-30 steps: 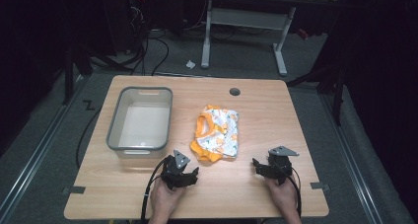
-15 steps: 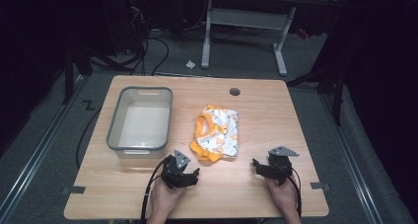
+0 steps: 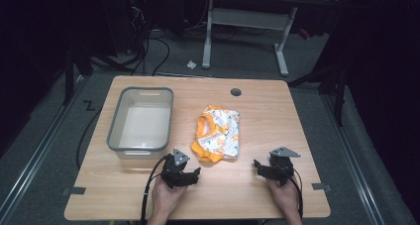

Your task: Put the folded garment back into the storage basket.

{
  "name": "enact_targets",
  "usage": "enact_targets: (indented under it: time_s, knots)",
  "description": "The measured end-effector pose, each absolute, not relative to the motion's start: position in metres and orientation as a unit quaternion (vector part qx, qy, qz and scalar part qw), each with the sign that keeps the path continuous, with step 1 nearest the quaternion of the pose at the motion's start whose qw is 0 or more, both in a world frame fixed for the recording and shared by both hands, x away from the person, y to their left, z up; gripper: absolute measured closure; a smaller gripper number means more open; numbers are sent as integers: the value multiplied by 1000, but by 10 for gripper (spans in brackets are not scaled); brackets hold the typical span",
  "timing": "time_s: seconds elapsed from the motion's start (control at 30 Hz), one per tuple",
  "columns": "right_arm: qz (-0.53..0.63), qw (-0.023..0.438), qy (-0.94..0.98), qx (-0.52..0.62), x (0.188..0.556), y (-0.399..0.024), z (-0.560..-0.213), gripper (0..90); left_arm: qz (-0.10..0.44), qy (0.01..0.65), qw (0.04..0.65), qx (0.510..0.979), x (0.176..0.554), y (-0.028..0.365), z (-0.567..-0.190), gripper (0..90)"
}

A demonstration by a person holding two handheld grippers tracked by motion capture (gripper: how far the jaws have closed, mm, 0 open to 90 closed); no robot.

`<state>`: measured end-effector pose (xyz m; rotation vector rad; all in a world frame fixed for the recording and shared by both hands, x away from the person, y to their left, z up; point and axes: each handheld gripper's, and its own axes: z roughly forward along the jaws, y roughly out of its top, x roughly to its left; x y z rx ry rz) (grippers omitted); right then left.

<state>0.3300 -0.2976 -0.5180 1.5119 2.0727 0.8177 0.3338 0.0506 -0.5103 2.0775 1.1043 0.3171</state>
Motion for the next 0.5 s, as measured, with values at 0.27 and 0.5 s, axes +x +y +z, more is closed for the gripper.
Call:
enact_targets:
  time_s: [0.27,0.5]
  knots:
    - [296,223,751,547,330,-298,-518,269,116,425,390,808,336,48,-496,271]
    - [296,223,751,547,330,-298,-518,269,114,417,396,810,339,44,-487,271]
